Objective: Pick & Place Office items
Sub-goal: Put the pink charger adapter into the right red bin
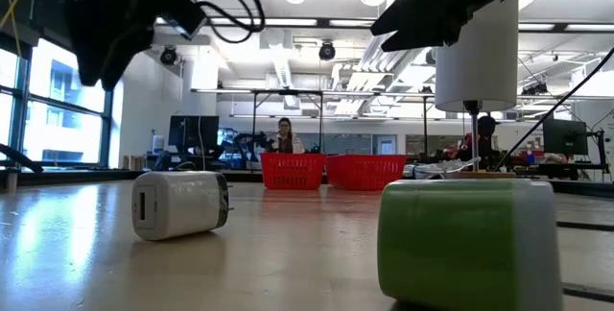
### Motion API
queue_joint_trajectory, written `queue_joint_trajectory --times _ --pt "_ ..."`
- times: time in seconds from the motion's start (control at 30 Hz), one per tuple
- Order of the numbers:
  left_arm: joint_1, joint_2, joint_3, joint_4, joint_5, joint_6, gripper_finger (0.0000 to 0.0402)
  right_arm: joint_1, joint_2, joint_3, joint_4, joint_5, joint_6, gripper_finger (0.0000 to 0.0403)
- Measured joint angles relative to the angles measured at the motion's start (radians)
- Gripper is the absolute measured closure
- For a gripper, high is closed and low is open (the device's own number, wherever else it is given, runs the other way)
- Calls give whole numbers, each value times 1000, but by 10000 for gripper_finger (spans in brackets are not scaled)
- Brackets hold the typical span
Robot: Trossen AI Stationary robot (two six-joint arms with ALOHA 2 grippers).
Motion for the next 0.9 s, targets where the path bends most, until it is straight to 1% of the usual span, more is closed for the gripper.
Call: queue_joint_trajectory --times 0.17,0.23,0.33,0.43,0.6,0.7,0.8,0.9 --pt "-42 -84 -113 94 9 -100 108 -1 0 0 2 0 0 99" --pt "-68 -115 -149 98 14 -166 109 -6 0 0 7 0 0 99" --pt "-118 -155 -196 105 29 -272 109 -10 0 0 7 1 0 99" --pt "-180 -187 -239 138 32 -338 109 -10 0 0 21 1 0 99" --pt "-276 -192 -265 173 -31 -449 109 -10 0 0 52 -2 0 99" --pt "-320 -192 -275 181 -52 -519 109 -10 0 0 56 -28 0 99" --pt "-363 -192 -297 200 -50 -577 109 -10 0 0 60 -52 1 99" --pt "-397 -192 -321 251 -14 -597 109 -9 0 0 60 -55 3 99"
